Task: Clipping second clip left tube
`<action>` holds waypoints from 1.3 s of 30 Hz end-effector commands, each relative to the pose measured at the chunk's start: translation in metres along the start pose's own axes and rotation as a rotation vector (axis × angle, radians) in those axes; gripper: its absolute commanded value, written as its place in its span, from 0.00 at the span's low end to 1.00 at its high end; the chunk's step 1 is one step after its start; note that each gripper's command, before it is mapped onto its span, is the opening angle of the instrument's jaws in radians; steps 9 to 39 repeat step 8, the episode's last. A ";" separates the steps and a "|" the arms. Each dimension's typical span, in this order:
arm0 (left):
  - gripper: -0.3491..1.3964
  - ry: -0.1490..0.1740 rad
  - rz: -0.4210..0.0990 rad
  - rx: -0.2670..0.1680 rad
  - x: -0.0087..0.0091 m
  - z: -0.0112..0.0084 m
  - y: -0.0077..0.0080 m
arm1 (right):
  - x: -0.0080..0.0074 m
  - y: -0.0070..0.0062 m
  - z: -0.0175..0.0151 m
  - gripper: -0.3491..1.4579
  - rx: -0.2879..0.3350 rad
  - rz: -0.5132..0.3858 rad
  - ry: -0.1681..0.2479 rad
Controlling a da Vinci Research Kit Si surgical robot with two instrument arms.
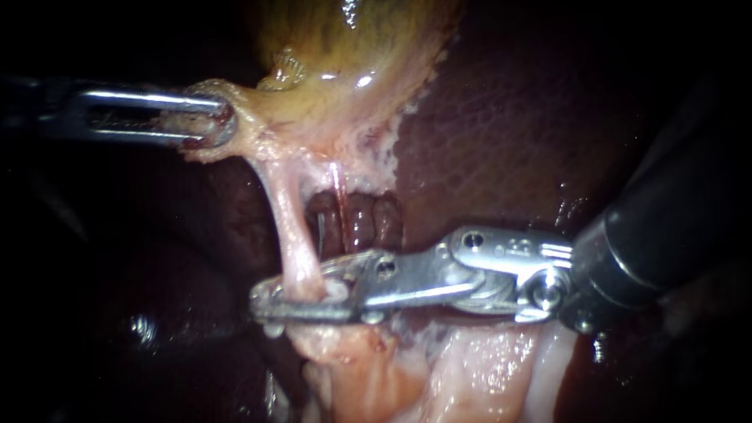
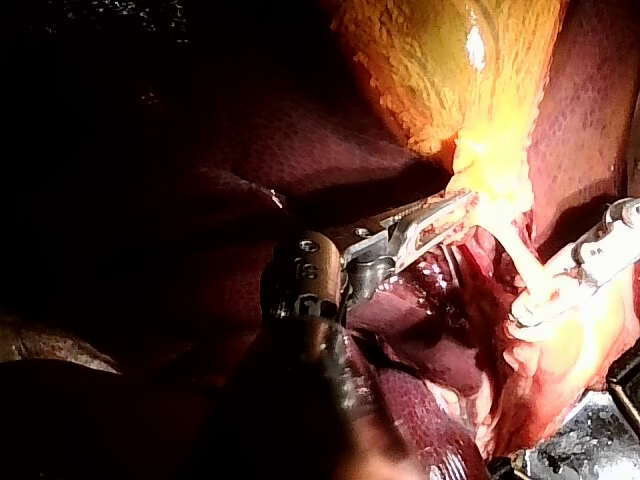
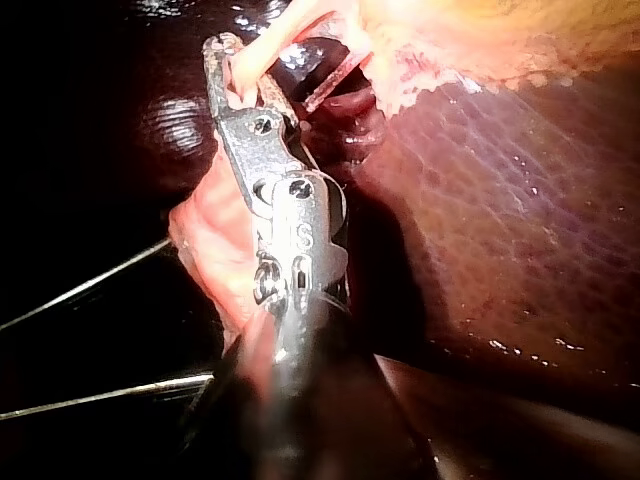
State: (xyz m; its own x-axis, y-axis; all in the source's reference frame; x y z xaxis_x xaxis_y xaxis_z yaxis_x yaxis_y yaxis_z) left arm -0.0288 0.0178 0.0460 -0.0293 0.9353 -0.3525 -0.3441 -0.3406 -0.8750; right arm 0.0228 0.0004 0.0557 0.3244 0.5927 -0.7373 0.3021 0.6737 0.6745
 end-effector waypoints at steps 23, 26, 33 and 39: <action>0.00 0.000 0.000 0.000 0.0000 0.0002 -0.0003 | -0.0005 0.0006 -0.0003 0.19 0.028 0.005 0.023; 0.00 0.000 0.000 0.000 0.0000 0.0002 -0.0003 | -0.0005 0.0006 -0.0003 0.19 0.028 0.005 0.023; 0.00 0.000 0.000 0.000 0.0000 0.0002 -0.0003 | -0.0005 0.0006 -0.0003 0.19 0.028 0.005 0.023; 0.00 0.000 0.000 0.000 0.0000 0.0002 -0.0003 | -0.0005 0.0006 -0.0003 0.19 0.028 0.005 0.023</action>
